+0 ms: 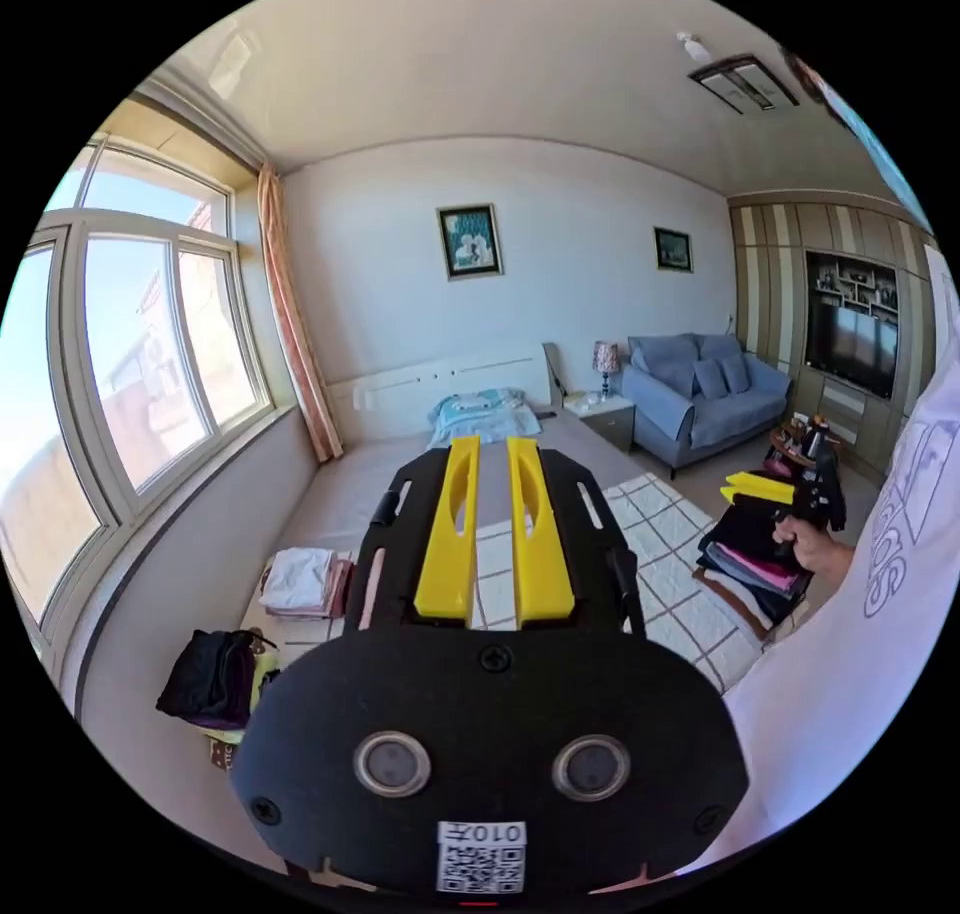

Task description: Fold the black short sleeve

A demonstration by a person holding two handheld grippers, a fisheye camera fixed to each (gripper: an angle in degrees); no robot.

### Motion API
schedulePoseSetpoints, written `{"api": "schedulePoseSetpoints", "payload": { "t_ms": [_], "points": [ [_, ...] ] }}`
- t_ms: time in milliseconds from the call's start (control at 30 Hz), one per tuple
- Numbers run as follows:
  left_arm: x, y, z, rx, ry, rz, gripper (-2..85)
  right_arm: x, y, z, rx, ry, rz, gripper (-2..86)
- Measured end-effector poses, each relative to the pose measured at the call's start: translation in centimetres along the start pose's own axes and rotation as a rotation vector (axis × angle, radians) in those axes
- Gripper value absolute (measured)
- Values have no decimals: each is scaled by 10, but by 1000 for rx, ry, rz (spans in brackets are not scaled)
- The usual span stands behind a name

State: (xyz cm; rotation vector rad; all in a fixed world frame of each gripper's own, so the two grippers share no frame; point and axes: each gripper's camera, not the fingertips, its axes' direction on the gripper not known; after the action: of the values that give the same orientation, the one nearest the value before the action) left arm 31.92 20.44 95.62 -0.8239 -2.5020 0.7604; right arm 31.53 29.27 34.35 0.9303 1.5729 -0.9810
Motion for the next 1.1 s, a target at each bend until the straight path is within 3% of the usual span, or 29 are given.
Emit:
{"api": "schedulePoseSetpoints", "payload": {
  "t_ms": [100,300,533,667,767,900,1100],
  "points": [
    [27,-14,-45,150,18,23,37,16,44,-22,-13,46,80,114],
    [82,-31,-91,231,78,113,16,45,109,-44,-37,-11,158,103],
    [131,-35,-126,288,83,123,56,66,156,-28,-255,272,105,76],
    [149,-40,-126,174,171,156,69,77,180,9,-491,390,23,107],
    [163,-37,-140,184,51,168,20,85,197,31,-605,377,-2,127],
    [170,-36,-153,171,-2,169,6,90,213,50,-685,369,-45,138],
    [176,-31,-166,174,80,221,41,116,233,68,-726,346,-42,132]
  ]
}}
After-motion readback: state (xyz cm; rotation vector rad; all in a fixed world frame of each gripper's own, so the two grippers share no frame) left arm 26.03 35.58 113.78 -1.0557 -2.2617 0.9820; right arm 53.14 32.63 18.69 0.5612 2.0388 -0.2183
